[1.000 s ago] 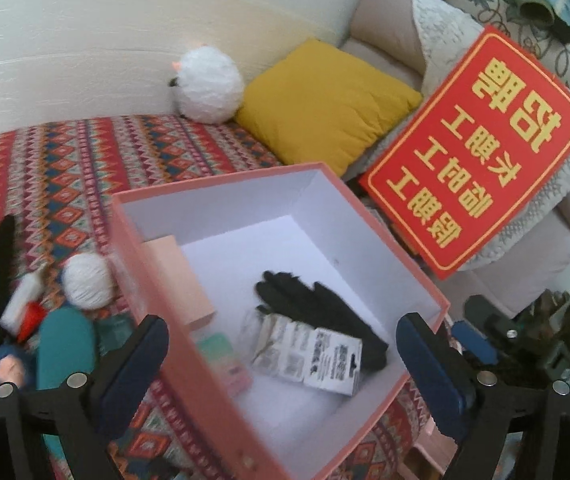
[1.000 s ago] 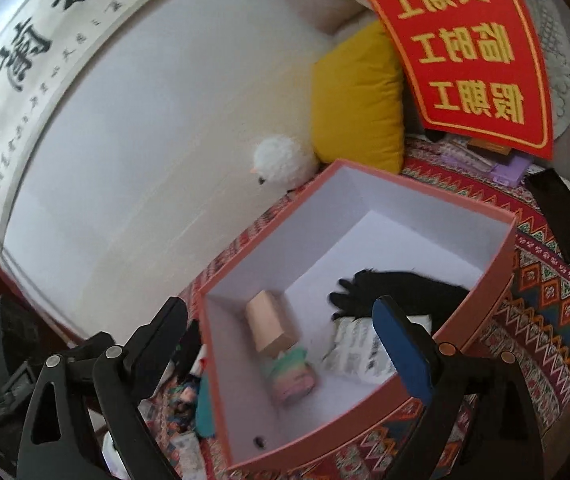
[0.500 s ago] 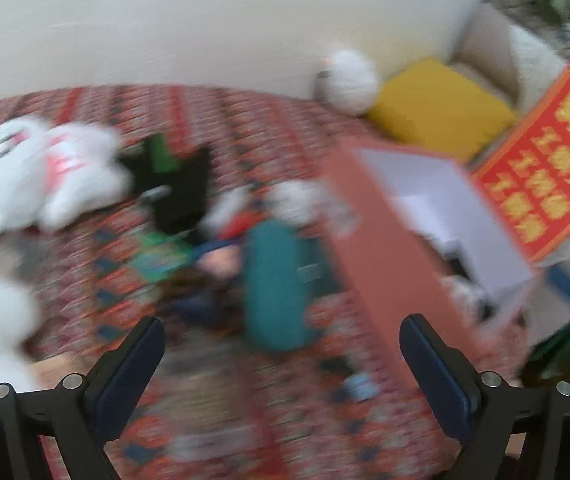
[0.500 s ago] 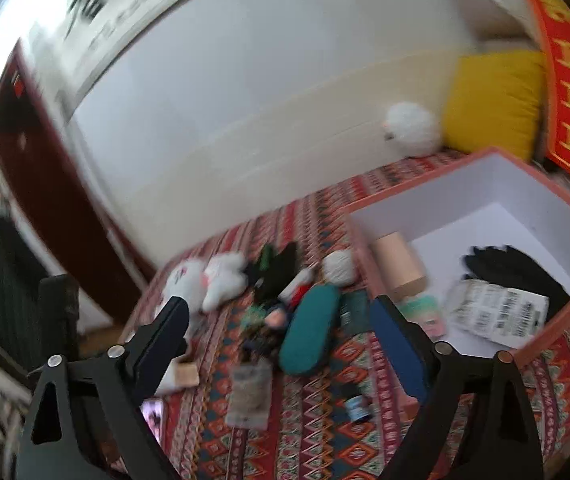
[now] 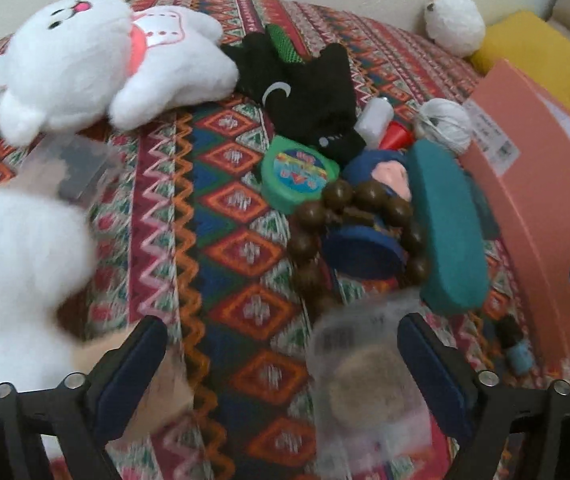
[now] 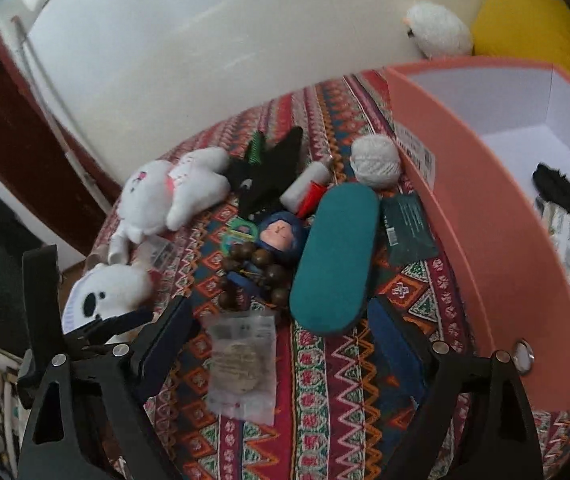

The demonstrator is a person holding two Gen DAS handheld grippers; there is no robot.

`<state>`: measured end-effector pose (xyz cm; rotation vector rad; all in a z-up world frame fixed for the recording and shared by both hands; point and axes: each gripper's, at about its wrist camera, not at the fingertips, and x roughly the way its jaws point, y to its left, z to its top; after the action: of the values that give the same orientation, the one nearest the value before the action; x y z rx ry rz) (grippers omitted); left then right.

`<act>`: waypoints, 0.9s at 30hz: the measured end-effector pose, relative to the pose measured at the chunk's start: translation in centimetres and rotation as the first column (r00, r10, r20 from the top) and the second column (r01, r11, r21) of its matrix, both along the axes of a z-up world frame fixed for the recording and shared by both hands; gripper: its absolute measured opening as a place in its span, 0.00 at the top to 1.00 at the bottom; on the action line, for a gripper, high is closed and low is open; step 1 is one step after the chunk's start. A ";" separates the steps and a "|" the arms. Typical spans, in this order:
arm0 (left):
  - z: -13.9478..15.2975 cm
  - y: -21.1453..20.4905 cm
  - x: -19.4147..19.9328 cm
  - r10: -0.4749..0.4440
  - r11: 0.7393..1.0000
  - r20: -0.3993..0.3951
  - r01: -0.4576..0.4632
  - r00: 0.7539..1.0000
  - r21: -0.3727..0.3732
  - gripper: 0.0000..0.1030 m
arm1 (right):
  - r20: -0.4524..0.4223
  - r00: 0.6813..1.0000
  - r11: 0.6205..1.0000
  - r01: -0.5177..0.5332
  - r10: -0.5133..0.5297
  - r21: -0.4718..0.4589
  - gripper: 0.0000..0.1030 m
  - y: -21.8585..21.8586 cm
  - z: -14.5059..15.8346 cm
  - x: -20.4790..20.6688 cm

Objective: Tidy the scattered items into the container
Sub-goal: 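Grasp the wooden bead bracelet with the left tool while the right tool grasps the blue figurine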

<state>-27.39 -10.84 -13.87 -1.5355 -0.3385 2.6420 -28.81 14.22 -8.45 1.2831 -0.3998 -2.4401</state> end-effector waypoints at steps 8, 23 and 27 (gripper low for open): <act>-4.2 1.3 -4.4 -0.038 0.997 0.040 0.041 0.998 -0.064 0.21 | 0.019 0.999 1.000 -0.028 0.028 0.010 0.22 -0.5 -0.9 -3.6; 1.3 -1.1 0.2 0.015 0.997 -0.121 -0.005 0.993 0.081 0.82 | 0.283 0.959 0.991 0.016 0.022 -0.130 0.28 -5.5 -5.7 -9.1; 2.9 -1.5 2.0 0.018 0.992 -0.148 0.001 0.989 0.125 0.82 | 0.320 0.947 0.985 0.073 -0.020 -0.154 0.24 -6.3 -6.4 -10.0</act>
<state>-25.35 -12.34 -11.00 -1.2951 -0.4896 2.6653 -38.85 7.94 -14.88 1.6112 -0.7085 -2.1824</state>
